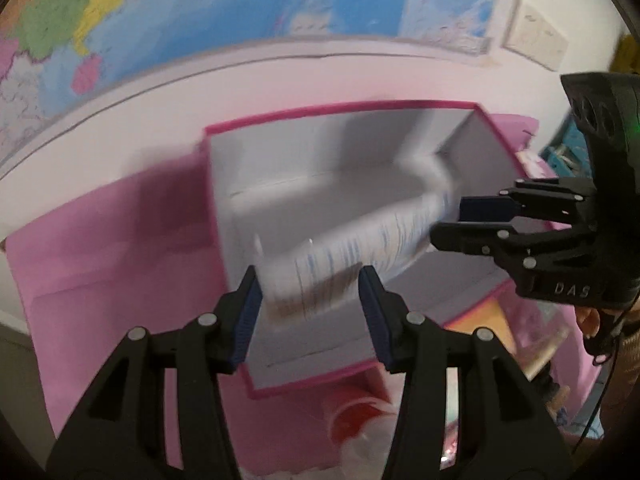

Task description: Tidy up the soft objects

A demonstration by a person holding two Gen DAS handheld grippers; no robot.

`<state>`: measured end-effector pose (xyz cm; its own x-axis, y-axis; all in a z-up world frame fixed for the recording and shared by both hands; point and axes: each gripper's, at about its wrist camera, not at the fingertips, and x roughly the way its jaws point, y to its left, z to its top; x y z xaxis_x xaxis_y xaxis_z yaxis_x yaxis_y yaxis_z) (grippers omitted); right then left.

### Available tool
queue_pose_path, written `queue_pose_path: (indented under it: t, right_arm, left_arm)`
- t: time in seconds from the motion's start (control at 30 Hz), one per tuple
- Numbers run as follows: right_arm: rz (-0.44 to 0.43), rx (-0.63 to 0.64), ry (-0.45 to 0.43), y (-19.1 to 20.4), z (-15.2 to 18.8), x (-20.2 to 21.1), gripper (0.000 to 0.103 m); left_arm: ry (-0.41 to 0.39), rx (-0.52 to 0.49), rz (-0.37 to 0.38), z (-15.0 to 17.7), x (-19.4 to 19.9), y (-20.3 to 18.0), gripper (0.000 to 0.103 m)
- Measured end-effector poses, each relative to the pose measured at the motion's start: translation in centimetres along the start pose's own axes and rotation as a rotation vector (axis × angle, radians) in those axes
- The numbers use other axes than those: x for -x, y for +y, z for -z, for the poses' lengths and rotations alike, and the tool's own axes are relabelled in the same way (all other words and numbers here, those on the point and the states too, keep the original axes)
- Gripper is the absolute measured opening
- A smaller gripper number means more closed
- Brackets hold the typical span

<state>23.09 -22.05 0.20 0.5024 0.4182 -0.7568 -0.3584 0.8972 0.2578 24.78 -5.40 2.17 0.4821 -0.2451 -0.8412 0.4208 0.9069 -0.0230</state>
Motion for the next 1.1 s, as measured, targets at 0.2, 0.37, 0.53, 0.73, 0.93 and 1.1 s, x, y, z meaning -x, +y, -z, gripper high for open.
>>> queue_pose_path:
  t: [0.2,0.37,0.53,0.73,0.93,1.1]
  right_arm:
    - [0.068,-0.036,0.031,-1.5,0.1,-1.6,0.048]
    - [0.055,0.010,-0.076,-1.0,2.6,2.9,0.054]
    - [0.002,0.073,-0.193,-0.2,7.7,8.8,0.064]
    - [0.026,0.058,-0.199,-0.5,13.7,10.2,0.064]
    - [0.005,-0.044,-0.171,-3.1,18.3,9.0,0.064]
    - [-0.024,-0.062,-0.178,-3.6,19.8,7.9,0.064]
  left_arm:
    - [-0.101,0.041,-0.041,0.7,2.3,0.7,0.052]
    - [-0.296,-0.023,0.004,3.1,8.2,-1.0,0.062]
    - [-0.393,-0.148,0.125,5.9,12.3,-5.0,0.065]
    - [-0.280,-0.241,0.165,8.8,9.4,-8.8,0.065]
    - [-0.152,-0.252,0.179,10.4,5.0,-10.3,0.059]
    - [-0.083,-0.284,0.218,12.0,2.8,-11.8,0.047]
